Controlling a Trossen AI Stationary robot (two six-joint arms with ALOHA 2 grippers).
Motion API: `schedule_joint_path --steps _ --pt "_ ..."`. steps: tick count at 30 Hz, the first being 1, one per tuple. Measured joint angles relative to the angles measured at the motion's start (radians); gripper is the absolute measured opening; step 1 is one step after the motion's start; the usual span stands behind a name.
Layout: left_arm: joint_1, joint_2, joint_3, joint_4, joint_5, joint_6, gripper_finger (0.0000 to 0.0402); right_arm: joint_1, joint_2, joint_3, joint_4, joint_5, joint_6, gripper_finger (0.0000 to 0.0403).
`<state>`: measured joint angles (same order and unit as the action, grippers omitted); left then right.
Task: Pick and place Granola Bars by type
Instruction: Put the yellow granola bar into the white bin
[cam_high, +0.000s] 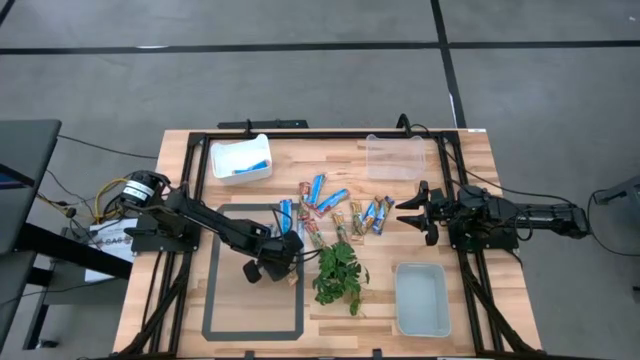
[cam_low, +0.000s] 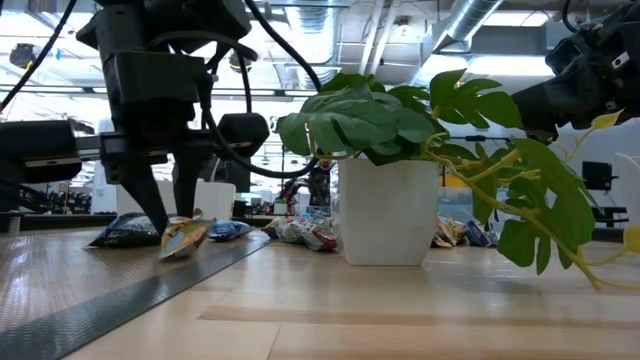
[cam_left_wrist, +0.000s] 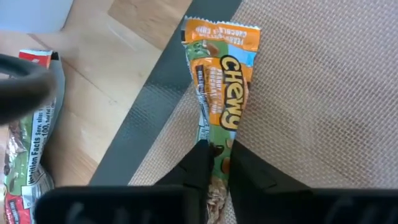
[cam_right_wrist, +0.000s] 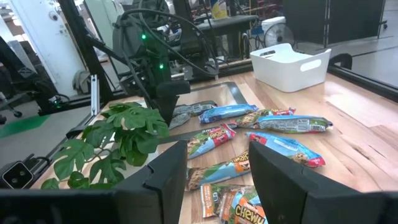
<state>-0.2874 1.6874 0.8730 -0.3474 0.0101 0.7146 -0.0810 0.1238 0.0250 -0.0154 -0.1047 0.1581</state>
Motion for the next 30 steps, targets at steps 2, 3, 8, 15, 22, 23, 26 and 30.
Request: schedule_joint_path --steps 2,3,8,15,22,23,26,30 --pt "0.000 -0.001 0.000 0.004 0.000 -0.011 0.0016 0.000 0.000 0.000 0.000 0.000 0.000 0.0166" --pt "0.000 -0.001 -0.001 0.005 0.000 -0.017 0.0016 0.000 0.000 0.000 0.000 0.000 0.000 0.0166" --pt "0.000 -0.001 -0.002 0.025 -0.031 -0.048 0.0039 0.000 0.000 0.000 0.000 0.000 0.000 0.0164" --pt "0.003 -0.001 0.063 0.032 -0.051 -0.153 0.0016 0.000 0.000 0.000 0.000 0.000 0.000 0.0164" --pt "0.064 -0.001 0.158 0.032 -0.162 -0.294 0.0025 0.000 0.000 0.000 0.000 0.000 0.000 0.0166" --pt "0.078 -0.001 0.171 0.028 -0.188 -0.304 0.0028 0.000 0.000 0.000 0.000 0.000 0.000 0.0166" --pt "0.122 -0.001 0.219 0.004 -0.257 -0.307 0.0030 0.000 0.000 0.000 0.000 0.000 0.000 0.0165" --pt "0.196 -0.001 0.289 -0.053 -0.322 -0.263 0.0017 0.000 0.000 0.000 0.000 0.000 0.000 0.0164"
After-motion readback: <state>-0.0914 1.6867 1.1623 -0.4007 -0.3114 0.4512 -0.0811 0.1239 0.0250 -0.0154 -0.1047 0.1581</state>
